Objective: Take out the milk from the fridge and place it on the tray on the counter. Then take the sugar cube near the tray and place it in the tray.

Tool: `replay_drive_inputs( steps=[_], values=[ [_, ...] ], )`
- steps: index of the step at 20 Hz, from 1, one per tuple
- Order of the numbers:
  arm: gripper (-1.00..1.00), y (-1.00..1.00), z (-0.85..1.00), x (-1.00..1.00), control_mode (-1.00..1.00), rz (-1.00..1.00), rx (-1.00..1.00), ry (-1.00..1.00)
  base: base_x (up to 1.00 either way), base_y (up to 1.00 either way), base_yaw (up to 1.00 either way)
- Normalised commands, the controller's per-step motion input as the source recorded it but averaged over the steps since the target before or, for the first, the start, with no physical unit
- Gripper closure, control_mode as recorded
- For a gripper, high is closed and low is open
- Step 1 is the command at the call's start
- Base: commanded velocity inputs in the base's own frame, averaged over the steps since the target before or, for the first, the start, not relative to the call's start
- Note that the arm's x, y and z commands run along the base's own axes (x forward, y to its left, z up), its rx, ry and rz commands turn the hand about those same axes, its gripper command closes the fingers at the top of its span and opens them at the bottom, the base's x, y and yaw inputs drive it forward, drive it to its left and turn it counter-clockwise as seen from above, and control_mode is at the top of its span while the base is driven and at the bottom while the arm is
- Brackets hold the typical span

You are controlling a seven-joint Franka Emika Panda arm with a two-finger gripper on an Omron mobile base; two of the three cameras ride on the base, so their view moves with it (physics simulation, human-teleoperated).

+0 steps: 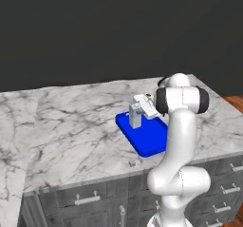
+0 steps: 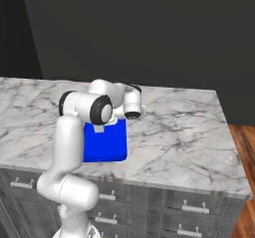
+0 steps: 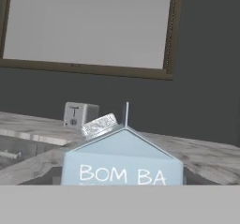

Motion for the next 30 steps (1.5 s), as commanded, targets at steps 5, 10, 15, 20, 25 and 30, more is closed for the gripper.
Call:
replay_drive_inputs(
  steps=[5,10,15,20,25,30],
  values=[
    [1.00,0.00,-0.34,0.27,-1.00,0.00,0.00,0.00,0.00,0.00,0.00],
    [1.00,0.00,-0.36,0.33,-1.00,0.00,0.00,0.00,0.00,0.00,0.00],
    [-1.00,0.00,-0.24,0.02,-1.00,0.00,0.00,0.00,0.00,0.00,0.00],
    [-1.00,0.00,-0.03,-0.01,-1.00,0.00,0.00,0.00,0.00,0.00,0.00],
    [-1.00,0.00,0.15,0.00,-1.00,0.04,0.00,-0.02,0.00,0.00,0.00],
    [-1.00,0.00,0.35,0.00,-1.00,0.08,0.00,-0.08,0.00,0.00,0.00]
  ],
)
